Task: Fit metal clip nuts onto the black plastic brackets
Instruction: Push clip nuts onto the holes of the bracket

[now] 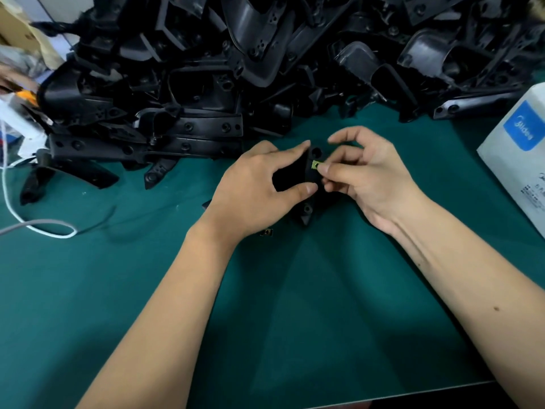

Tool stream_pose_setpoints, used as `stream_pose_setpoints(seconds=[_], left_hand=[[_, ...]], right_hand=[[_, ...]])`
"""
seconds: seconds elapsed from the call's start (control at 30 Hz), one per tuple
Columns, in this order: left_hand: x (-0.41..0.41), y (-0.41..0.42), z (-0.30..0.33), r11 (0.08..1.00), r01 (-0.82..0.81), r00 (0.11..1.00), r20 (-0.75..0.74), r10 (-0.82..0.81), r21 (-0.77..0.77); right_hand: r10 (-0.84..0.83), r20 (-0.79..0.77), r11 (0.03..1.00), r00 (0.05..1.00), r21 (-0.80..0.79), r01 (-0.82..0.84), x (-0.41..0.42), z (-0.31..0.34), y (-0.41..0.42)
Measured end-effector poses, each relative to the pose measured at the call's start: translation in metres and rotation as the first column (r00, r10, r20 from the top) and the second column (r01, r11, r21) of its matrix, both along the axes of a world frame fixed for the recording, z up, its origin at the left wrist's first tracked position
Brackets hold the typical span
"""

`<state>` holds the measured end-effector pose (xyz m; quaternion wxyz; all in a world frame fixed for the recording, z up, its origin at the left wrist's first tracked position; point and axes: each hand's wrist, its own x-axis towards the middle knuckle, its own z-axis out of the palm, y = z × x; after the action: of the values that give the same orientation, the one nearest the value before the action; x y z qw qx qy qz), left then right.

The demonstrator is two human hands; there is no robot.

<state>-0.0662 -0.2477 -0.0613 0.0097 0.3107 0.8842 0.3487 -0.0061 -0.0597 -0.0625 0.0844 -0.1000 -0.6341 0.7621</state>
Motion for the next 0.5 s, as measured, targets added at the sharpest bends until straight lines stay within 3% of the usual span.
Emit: stream_pose_setpoints(seconds=[0.2,0.3,0.33,0.4,0.43,0.5], left_hand=[[-0.001,-0.002,0.003,0.997,0.031,0.999,-0.034,-0.034,-0.077],[-0.010,-0.008,0.006,1.000,0.024,0.999,-0.028,-0.024,0.001],[-0.014,-0.013,0.006,0.999,-0.008,0.999,-0.038,0.009,0.034],[-0.023,-0.023,0.007,0.990,-0.089,0.995,-0.036,0.093,0.109],[-0.027,-0.029,0.007,0.982,-0.119,0.992,-0.014,0.122,0.149],[-0.033,-0.038,0.006,0.964,-0.156,0.988,0.032,0.153,0.217]], right_hand=[[0.057,0.018,0.998,0.998,-0.005,-0.057,0.001,0.003,0.002],[0.011,0.005,0.999,1.000,-0.047,-0.011,-0.002,0.002,-0.011],[-0.012,-0.006,1.000,1.000,0.007,0.012,-0.002,0.000,-0.017],[-0.001,-0.101,0.917,0.995,0.396,0.041,-0.003,-0.005,-0.026],[0.086,-0.141,0.789,0.986,0.614,0.019,-0.002,-0.008,-0.030],[0.290,-0.107,0.530,0.951,0.846,-0.066,0.003,-0.010,-0.039]])
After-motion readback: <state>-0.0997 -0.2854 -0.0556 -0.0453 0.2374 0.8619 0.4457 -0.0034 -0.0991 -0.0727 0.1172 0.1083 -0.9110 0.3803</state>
